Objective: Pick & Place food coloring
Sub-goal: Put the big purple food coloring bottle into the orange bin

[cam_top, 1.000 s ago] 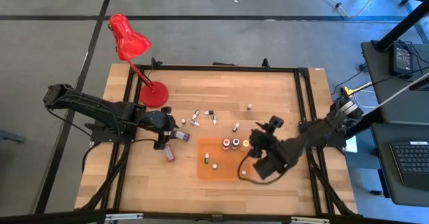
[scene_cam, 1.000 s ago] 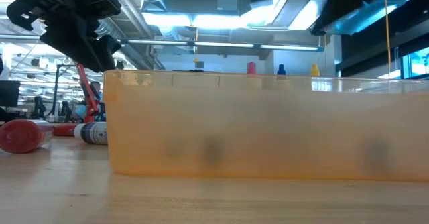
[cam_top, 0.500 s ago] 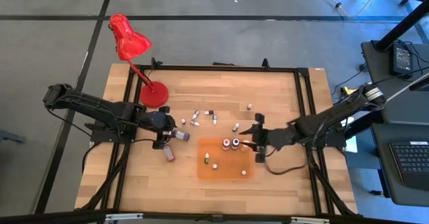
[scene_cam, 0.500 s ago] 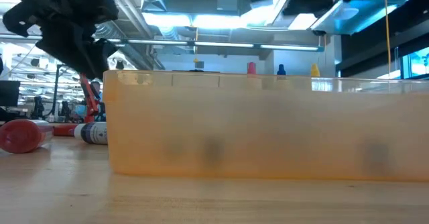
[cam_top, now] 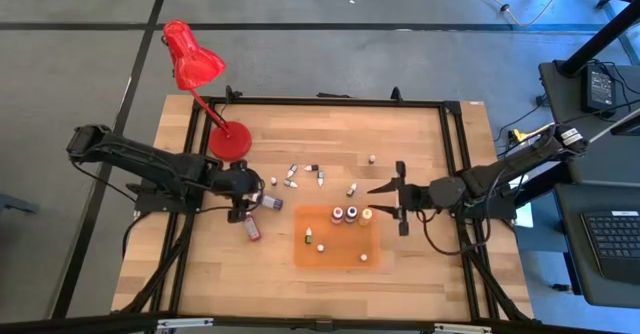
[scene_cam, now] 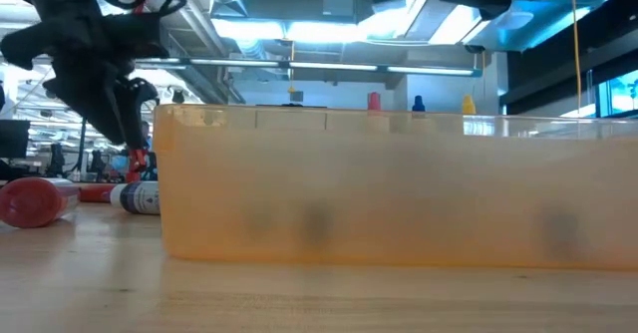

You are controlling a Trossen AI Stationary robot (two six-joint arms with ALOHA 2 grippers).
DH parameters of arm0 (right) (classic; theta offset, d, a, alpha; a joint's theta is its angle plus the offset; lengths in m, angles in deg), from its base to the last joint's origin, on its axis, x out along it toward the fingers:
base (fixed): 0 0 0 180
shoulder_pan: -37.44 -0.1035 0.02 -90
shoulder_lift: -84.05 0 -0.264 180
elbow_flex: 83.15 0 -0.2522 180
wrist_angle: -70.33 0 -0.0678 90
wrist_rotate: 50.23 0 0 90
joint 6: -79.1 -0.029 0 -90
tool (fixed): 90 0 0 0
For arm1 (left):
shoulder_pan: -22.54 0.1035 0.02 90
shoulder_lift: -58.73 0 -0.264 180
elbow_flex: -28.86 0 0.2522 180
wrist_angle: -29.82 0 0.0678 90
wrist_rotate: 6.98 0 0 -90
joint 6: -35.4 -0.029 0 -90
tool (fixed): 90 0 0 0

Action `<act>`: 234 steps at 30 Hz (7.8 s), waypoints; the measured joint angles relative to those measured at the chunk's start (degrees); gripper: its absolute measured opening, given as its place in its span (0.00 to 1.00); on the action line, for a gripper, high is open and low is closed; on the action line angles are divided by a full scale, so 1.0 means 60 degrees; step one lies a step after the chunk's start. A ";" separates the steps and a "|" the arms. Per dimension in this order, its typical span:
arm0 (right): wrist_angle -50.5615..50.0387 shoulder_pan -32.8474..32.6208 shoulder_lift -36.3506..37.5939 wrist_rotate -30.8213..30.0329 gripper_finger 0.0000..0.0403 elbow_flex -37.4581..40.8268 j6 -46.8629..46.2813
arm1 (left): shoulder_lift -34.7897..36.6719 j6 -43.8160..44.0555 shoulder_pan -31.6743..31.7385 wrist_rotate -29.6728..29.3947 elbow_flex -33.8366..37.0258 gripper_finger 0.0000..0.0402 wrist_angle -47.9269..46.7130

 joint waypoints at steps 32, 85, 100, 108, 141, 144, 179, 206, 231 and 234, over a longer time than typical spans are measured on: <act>0.0060 0.0006 -0.0152 0.0001 0.40 0.0009 -0.0976 | -0.2907 -0.2182 0.0426 -0.0056 0.0004 0.32 0.0767; -0.0206 0.0006 -0.0153 -0.0003 0.40 0.0001 -0.1001 | -0.2893 -0.1184 0.0412 0.0205 0.0004 0.51 0.1768; -0.0238 0.0006 -0.0155 -0.0003 0.40 0.0001 -0.0997 | -0.3276 -0.1184 0.0412 0.0089 0.0004 0.37 0.1808; -0.0368 0.0006 -0.0155 -0.0003 0.40 -0.0002 -0.0997 | -0.3514 -0.1184 0.0412 0.0072 0.0004 0.31 0.1859; 0.2843 0.0006 -0.0495 -0.0757 0.47 -0.0013 -0.3485 | -0.3385 -0.2803 -0.1847 -0.3612 -0.4972 0.32 0.1359; 0.3118 0.0006 -0.0760 -0.0757 0.58 -0.0013 -0.3404 | -0.3385 -0.2819 -0.1824 -0.3142 -0.4972 0.31 0.1982; -0.1751 0.0567 -0.5521 0.0664 0.69 -0.6042 -0.0271 | -0.3392 -0.1100 -0.2149 -0.2263 -0.4958 0.31 0.1684; -0.2061 0.0589 -0.5517 0.1214 0.61 -0.6071 -0.0921 | -0.3396 -0.1315 -0.2288 -0.2620 -0.4947 0.31 0.2139; -0.2230 0.0578 -0.5518 0.0921 0.36 -0.6060 -0.0737 | -0.3392 -0.1168 -0.2284 -0.2237 -0.4958 0.34 0.2086; -0.2235 0.0578 -0.5518 0.0933 0.36 -0.6060 -0.0731 | -0.3391 -0.0666 -0.2284 -0.2185 -0.4965 0.38 0.2127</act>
